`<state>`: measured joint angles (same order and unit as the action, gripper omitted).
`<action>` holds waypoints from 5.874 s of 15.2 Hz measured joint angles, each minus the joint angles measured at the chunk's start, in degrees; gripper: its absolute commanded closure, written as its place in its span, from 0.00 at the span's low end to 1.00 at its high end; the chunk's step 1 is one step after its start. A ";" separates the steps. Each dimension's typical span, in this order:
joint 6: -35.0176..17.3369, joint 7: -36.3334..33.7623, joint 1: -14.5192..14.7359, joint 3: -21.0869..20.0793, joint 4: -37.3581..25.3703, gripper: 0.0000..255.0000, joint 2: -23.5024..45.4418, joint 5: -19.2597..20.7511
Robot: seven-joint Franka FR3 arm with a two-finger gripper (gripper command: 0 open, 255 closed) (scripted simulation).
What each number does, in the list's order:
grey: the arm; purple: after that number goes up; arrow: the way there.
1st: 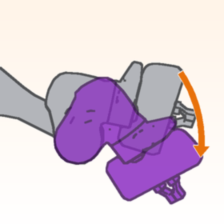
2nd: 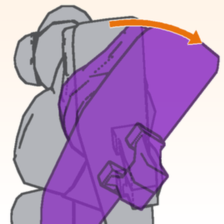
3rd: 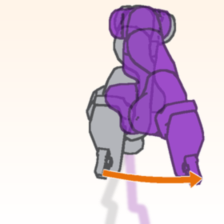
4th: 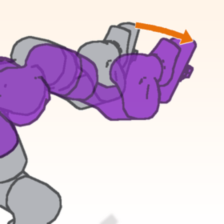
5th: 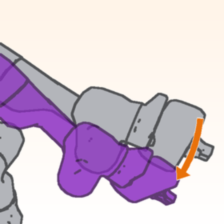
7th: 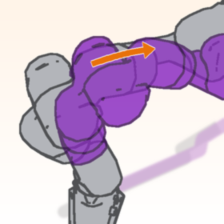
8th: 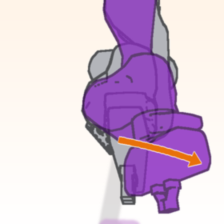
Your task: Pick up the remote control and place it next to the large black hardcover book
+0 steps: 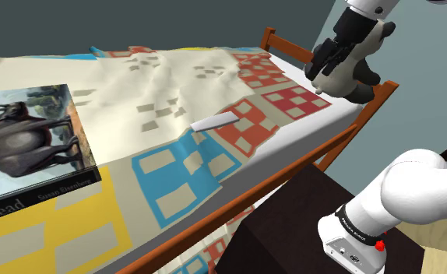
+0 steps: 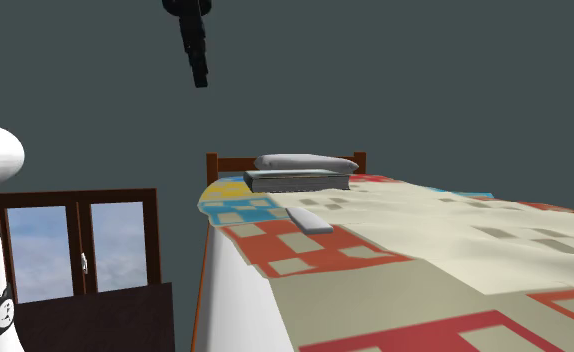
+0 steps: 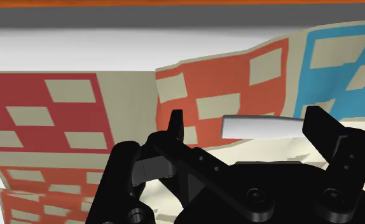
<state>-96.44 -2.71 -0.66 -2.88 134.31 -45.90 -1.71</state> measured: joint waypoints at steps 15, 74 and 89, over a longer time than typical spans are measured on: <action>-17.80 35.50 9.63 7.57 -4.68 0.00 25.82 2.53; -22.75 74.01 16.87 4.50 -23.07 1.00 53.57 2.11; -15.37 65.37 21.73 0.80 -32.15 1.00 55.40 2.75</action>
<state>-111.82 62.67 21.07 -2.08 102.15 9.49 1.03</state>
